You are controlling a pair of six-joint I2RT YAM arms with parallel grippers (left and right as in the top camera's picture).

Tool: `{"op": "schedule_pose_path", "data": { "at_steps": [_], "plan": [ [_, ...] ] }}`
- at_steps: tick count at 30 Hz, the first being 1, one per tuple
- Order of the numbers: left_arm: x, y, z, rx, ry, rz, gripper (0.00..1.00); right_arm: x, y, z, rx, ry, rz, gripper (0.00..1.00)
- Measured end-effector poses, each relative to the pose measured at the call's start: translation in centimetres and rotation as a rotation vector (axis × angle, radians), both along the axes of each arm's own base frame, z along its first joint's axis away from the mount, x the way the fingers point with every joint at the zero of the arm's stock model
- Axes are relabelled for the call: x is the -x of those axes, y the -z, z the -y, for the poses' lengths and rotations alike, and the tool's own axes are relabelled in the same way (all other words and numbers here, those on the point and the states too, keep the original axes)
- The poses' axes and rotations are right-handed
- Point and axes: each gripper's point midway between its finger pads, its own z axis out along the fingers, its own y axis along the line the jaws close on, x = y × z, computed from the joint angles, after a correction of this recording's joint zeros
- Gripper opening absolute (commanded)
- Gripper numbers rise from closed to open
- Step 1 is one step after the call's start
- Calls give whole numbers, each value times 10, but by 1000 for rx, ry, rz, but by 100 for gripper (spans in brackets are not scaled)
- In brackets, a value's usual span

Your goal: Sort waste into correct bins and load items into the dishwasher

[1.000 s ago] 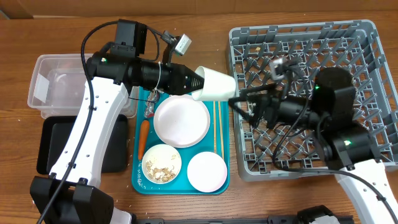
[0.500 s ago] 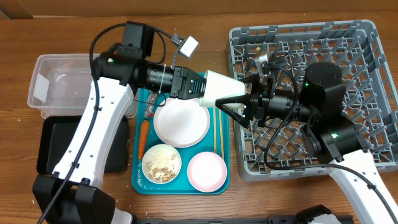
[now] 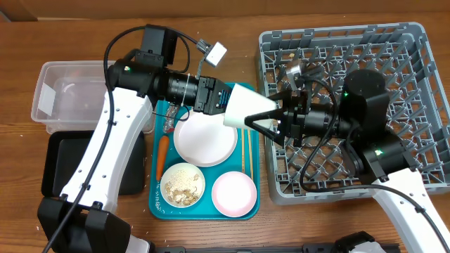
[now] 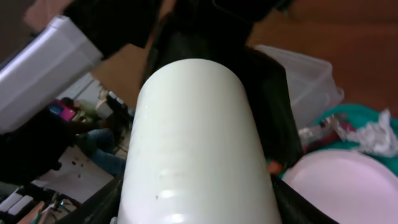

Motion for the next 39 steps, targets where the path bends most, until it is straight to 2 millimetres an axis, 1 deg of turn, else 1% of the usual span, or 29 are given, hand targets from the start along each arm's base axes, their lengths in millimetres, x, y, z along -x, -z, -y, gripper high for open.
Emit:
{"op": "schedule_pose_path", "data": {
  "at_steps": [2,3,4,6,7,8,12,16,18,20,22,24,26,28,29,31,33,35,37,39],
  "plan": [
    [-7,4,-5,-26,-29,9,62,-4,13,7,52,73,-55,47],
    [-11,6,-8,-39,-47,13,63,-5,21,13,88,124,-83,44],
    [-16,9,-13,-53,-70,15,63,-6,26,19,116,169,-102,43],
    [-27,12,-26,-77,-121,18,63,-8,36,35,180,281,-139,43],
    [-31,13,-31,-84,-140,17,63,-9,42,47,216,346,-161,43],
    [-36,15,-38,-92,-165,16,63,-10,49,61,250,419,-193,43],
    [-49,18,-59,-110,-233,15,63,-11,77,136,398,756,-325,42],
    [-52,24,-67,-148,-263,1,63,-6,106,211,532,1052,-470,42],
    [-52,30,-69,-179,-276,-7,63,-2,118,246,586,1181,-540,42],
    [-53,35,-70,-211,-288,-13,63,3,132,272,627,1267,-622,42],
    [-53,41,-73,-244,-302,-22,63,8,147,291,668,1318,-711,42],
    [-53,47,-76,-281,-315,-32,62,11,163,302,702,1330,-803,43],
    [-53,52,-79,-315,-326,-45,62,12,179,305,730,1313,-877,48],
    [-50,57,-80,-345,-330,-60,62,10,193,304,749,1282,-936,60],
    [-48,60,-80,-357,-328,-67,62,9,199,302,753,1263,-965,69],
    [-43,65,-77,-391,-317,-77,61,6,212,300,761,1229,-1010,78],
    [-39,71,-74,-429,-306,-81,61,4,218,298,762,1212,-1034,83],
    [-33,78,-70,-485,-293,-79,61,4,219,296,754,1203,-1040,88],
    [-29,87,-68,-548,-285,-72,63,4,215,294,743,1197,-1037,90],
    [-26,96,-68,-624,-281,-56,64,4,207,293,730,1196,-1027,91]
  ]
}}
